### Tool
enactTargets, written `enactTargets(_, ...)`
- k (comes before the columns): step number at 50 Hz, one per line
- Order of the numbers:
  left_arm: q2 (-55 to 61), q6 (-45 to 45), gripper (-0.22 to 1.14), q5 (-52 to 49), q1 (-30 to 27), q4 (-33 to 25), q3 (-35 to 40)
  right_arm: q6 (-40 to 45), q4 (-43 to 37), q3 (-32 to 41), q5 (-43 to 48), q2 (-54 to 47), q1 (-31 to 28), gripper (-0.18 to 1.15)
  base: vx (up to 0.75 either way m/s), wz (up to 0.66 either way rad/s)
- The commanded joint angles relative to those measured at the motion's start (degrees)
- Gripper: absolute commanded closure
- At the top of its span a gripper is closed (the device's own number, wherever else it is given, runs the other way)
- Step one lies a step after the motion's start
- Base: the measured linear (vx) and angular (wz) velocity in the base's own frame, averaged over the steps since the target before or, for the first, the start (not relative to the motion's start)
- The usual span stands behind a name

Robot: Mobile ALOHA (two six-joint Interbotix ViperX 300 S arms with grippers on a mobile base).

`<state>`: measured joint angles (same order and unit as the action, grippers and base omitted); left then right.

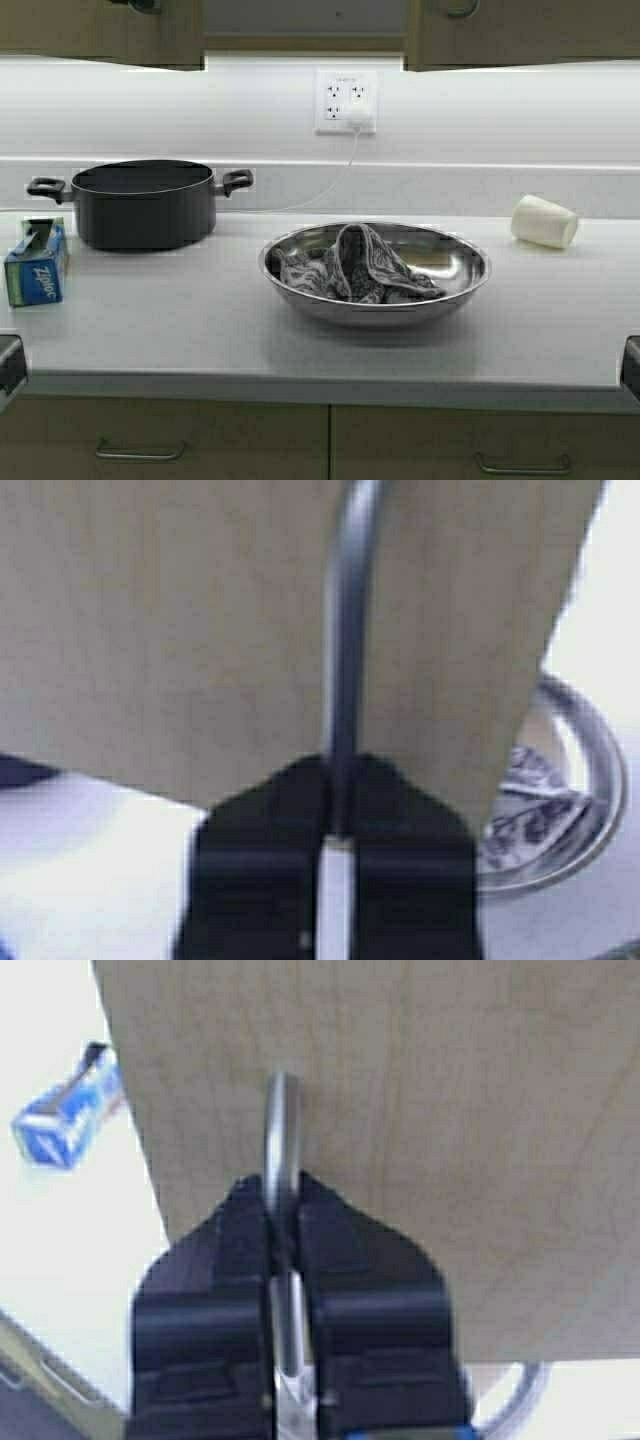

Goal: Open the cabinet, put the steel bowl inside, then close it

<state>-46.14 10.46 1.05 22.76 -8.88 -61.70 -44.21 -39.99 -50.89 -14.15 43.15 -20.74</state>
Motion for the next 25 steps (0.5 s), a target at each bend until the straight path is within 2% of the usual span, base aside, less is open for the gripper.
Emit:
enactTargets(1,1.05,0.18,-0.02,-0.26,-3.60,1.41,1.49,2.11,4.13,1.58,-3.69,-2.46,6.24,-0.06,-0.17,-0.03)
enactTargets(3,1.14,0.00,-0.18,-1.23,-3.60,1.41,1.32,3.25,5.10,2.29,-5.62,-2.64,7.56,-0.13,-0.17,-0.03)
enactTargets(4,1.14,0.00,-0.21,-1.67,-3.60,1.49,1.14,3.96,5.54,2.64,-6.59,-2.72,8.26,-0.13,-0.17,-0.03)
enactTargets(9,0.88,-0.18,-0.07,-3.34,-3.60,1.49,0.88,6.77,9.05,4.31,-12.22,-2.64,11.34,-0.03,-0.16,-0.02)
enactTargets(11,0.53,-0.18,-0.03,-4.13,-3.60,1.49,0.79,7.47,10.72,4.75,-14.41,-2.37,12.39,-0.03,-0.14,0.00)
enactTargets(20,-2.64,-0.53,-0.02,-11.95,-3.60,1.58,0.09,10.55,16.70,5.71,-20.39,-0.79,14.24,-0.03,-0.13,-0.01)
enactTargets(25,-5.10,-0.44,0.12,-17.23,-3.34,1.14,0.09,10.81,16.61,5.89,-26.19,0.18,14.15,0.00,-0.12,0.00)
